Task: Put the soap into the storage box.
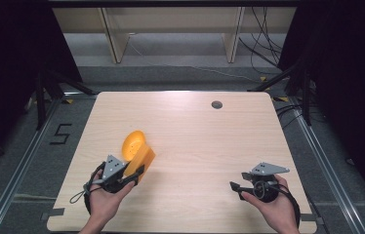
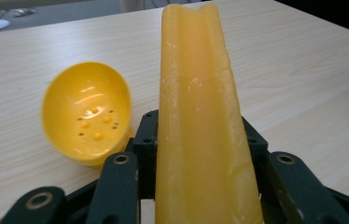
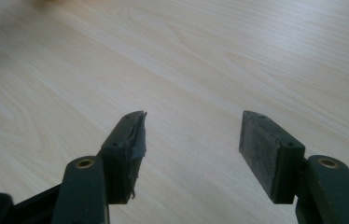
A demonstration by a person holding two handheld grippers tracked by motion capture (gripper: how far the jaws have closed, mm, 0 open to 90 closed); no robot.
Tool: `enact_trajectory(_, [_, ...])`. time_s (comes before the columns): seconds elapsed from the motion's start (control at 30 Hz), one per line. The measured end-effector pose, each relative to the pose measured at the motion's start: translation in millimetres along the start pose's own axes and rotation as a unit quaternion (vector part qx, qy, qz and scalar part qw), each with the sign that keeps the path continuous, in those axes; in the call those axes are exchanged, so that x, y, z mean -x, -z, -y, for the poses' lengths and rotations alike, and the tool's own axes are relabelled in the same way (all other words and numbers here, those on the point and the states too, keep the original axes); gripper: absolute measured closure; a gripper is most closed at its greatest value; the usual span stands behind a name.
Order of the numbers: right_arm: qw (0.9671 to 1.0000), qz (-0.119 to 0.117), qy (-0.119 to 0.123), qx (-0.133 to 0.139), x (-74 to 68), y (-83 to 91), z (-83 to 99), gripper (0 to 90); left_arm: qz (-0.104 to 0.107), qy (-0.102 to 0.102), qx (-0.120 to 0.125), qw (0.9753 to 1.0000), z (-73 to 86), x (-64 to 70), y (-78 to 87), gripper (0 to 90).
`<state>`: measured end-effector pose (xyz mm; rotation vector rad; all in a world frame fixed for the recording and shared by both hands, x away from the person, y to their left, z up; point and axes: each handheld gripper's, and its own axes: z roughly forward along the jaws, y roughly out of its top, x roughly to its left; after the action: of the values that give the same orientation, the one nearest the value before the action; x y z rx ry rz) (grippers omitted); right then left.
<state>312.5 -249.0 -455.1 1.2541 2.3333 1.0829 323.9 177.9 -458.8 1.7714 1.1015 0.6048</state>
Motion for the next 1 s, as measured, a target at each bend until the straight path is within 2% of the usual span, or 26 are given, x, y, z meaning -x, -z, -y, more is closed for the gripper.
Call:
enact_trajectory(0.03, [1.0,-0.001,-0.002,-0.002,0.1,0.0,0.3,40.9,-0.008,0.003,0.0,1.0,-0.8,-0.9,0.1,60.5])
enact_trajectory(0.07, [0.9999,-0.001,-0.015,-0.008,-1.4,0.6,1.1,40.7,-0.012,0.007,0.0,0.9999,-1.4,-1.9,-0.3,60.5])
enact_trajectory(0.1, [1.0,-0.001,-0.003,-0.005,0.3,-0.2,1.4,40.6,-0.015,0.012,0.001,0.9998,-2.0,-3.1,-1.5,60.5])
enact_trajectory(0.13, [0.9998,0.002,0.021,-0.001,3.6,-0.9,1.4,40.4,-0.023,0.013,-0.002,0.9996,-2.8,-4.3,-1.9,60.5])
enact_trajectory(0.17, [0.9997,0.003,0.023,0.0,3.9,-0.7,1.5,40.2,-0.027,0.017,-0.001,0.9995,-3.4,-5.3,-3.1,60.5])
enact_trajectory(0.2, [0.9999,-0.006,0.014,-0.003,3.5,-0.7,1.4,40.1,-0.033,0.019,-0.001,0.9993,-4.1,-6.5,-4.5,60.5])
enact_trajectory(0.23, [0.9999,0.006,0.008,-0.007,2.5,1.9,0.6,40.0,-0.04,0.021,-0.003,0.999,-5.2,-7.5,-5.1,60.5])
enact_trajectory(0.27, [0.9997,0.012,0.02,0.001,4.2,1.4,1.4,39.9,-0.046,0.021,-0.004,0.9987,-6.4,-8.9,-5.9,60.5])
enact_trajectory(0.3, [1.0,0.002,0.002,-0.001,3.0,1.8,1.2,39.9,-0.049,0.025,0.0,0.9985,-7.3,-9.8,-7.6,60.5])
enact_trajectory(0.37, [1.0,0.008,0.001,-0.002,3.3,2.9,1.5,39.8,-0.055,0.023,0.003,0.9982,-10.1,-11.7,-9.9,60.5])
enact_trajectory(0.4, [1.0,0.003,-0.001,-0.001,3.7,2.3,1.8,39.6,-0.057,0.026,0.003,0.998,-11.5,-12.7,-11.2,60.5])
enact_trajectory(0.43, [0.9998,0.004,-0.018,-0.007,0.9,2.9,2.2,39.6,-0.058,0.027,0.005,0.998,-13.2,-14.0,-12.6,60.5])
enact_trajectory(0.47, [1.0,0.004,-0.001,-0.002,3.5,2.1,2.0,39.4,-0.063,0.027,0.004,0.9976,-15.2,-15.1,-13.7,60.5])
enact_trajectory(0.53, [1.0,0.006,0.005,-0.002,4.6,2.1,2.0,39.0,-0.07,0.03,0.003,0.9971,-19.5,-17.8,-16.0,60.5])
enact_trajectory(0.7, [0.9999,0.004,-0.012,-0.006,3.3,1.9,2.6,38.4,-0.088,0.036,0.005,0.9955,-28.2,-26.4,-22.1,60.5])
enact_trajectory(0.73, [1.0,0.007,0.0,-0.002,4.8,0.9,3.3,38.3,-0.09,0.038,0.005,0.9952,-29.3,-28.4,-23.2,60.5])
enact_trajectory(0.9, [0.9999,0.009,0.008,-0.003,6.5,1.0,3.1,37.9,-0.108,0.047,-0.002,0.9931,-31.8,-36.0,-28.7,60.5])
enact_trajectory(0.97, [0.9999,0.007,0.01,-0.003,6.7,0.6,3.1,37.8,-0.115,0.056,-0.002,0.9918,-31.8,-37.7,-32.0,60.5])
enact_trajectory(1.0, [1.0,0.006,0.0,-0.005,5.5,1.3,2.5,37.7,-0.119,0.057,-0.002,0.9913,-31.9,-38.2,-33.7,60.5])
